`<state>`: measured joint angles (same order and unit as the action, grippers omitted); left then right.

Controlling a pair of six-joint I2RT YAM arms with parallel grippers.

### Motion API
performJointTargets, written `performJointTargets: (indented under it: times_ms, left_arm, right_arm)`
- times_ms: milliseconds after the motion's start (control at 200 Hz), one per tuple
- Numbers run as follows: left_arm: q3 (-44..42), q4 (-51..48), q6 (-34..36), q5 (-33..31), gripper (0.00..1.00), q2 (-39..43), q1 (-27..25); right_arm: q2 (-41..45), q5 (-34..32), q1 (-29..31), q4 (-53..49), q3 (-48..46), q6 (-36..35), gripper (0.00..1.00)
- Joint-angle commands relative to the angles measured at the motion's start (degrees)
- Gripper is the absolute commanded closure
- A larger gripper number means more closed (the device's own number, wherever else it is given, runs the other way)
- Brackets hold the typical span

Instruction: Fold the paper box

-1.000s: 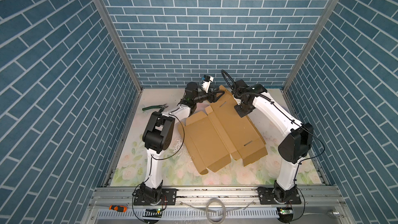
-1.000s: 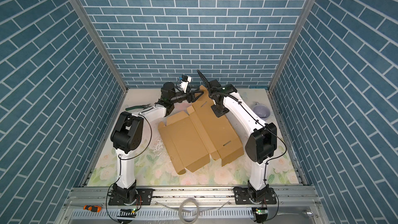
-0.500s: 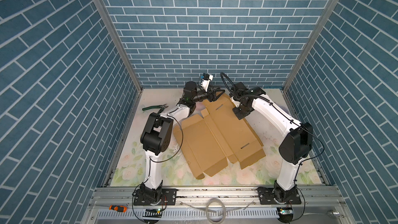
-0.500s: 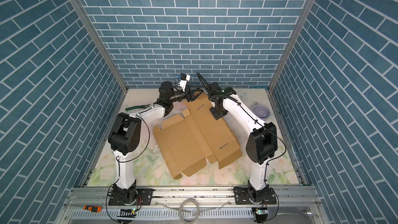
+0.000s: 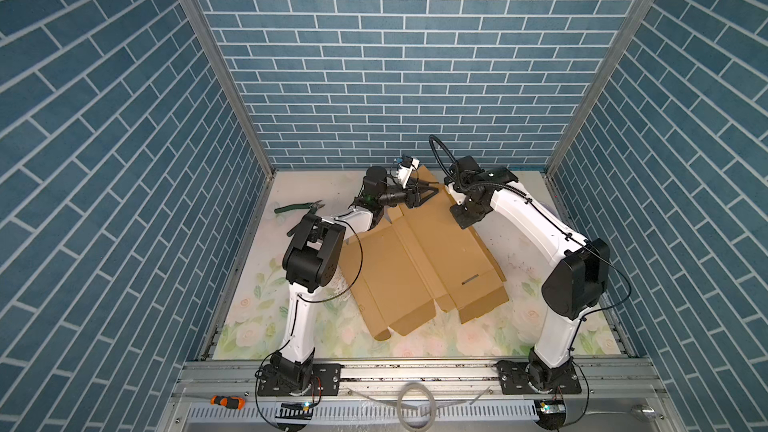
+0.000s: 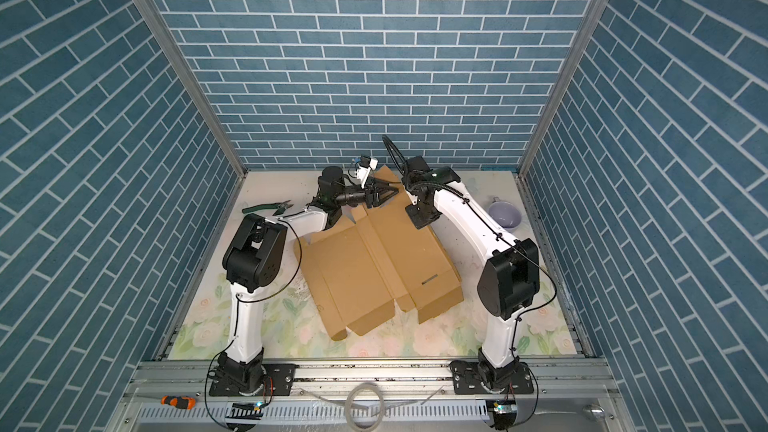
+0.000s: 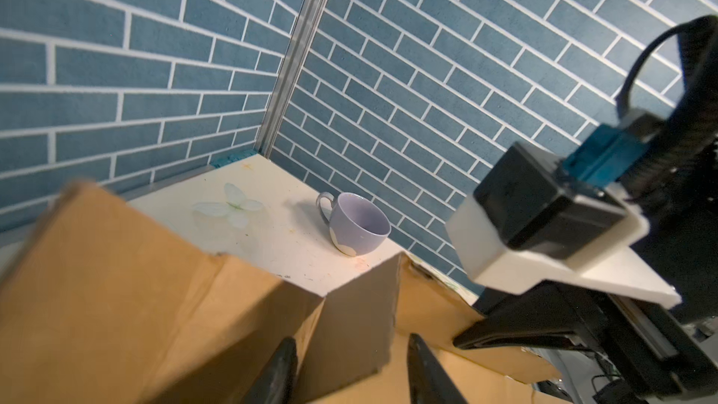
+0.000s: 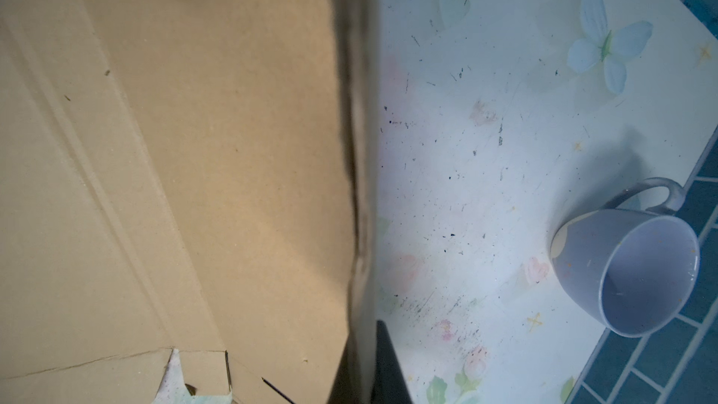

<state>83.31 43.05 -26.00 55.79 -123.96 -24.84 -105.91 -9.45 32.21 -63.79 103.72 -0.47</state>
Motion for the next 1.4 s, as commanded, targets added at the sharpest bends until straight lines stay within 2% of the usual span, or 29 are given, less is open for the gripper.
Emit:
performJointTargets:
  times_ms: [0,205,370,545,580,655,725,965,1120,1275,1395]
  left_arm:
    - [-1.0,2.4,0.2,0.6,0.55,1.9,-1.3]
    - [2.3,1.1,-0.2,-1.2,0.66,-0.5,-2.7]
    - [4.2,-5.1,4.1,-1.9,0.76,-0.9,-3.9]
    - [3.4,-8.0,6.4,-3.3,0.77,0.0,-3.8]
    - [3.4,-9.6,7.4,-3.6,0.75,0.5,-3.7]
    - [2.2,-13.0,9.6,-4.6,0.60,2.7,-3.0]
    - [-0.2,-14.9,11.7,-4.5,0.52,5.8,-1.7]
    - [-7.2,-24.2,17.8,-4.3,0.45,16.4,5.2]
    - [-8.7,-36.6,25.8,-7.8,0.40,20.9,8.3]
    - [-12.3,-38.2,23.6,-13.0,0.36,19.4,10.3]
    - [-13.1,-36.7,19.3,-13.0,0.33,16.8,9.6]
  right_arm:
    - [1.3,1.5,0.0,0.9,-0.2,-0.9,0.96]
    - [1.0,3.0,0.9,1.6,-0.3,0.3,0.98]
    - [-0.2,1.3,2.1,1.0,0.6,0.5,1.00]
    - [-1.2,-1.7,2.3,0.0,1.3,1.0,1.00]
    - [-1.5,-2.5,2.3,-0.4,1.5,0.8,1.00]
    - [-2.0,-5.3,2.2,-1.4,2.0,0.0,1.00]
    - [-2.0,-7.5,2.2,-1.7,1.8,-1.1,1.00]
    - [-1.1,-13.3,2.2,-1.0,1.4,-4.1,1.00]
    - [-0.5,-14.4,2.4,-0.5,1.5,-4.8,1.00]
    - [-0.4,-15.4,2.8,-0.3,1.6,-5.2,1.00]
    - [-0.2,-15.8,3.0,-0.3,1.4,-5.2,1.00]
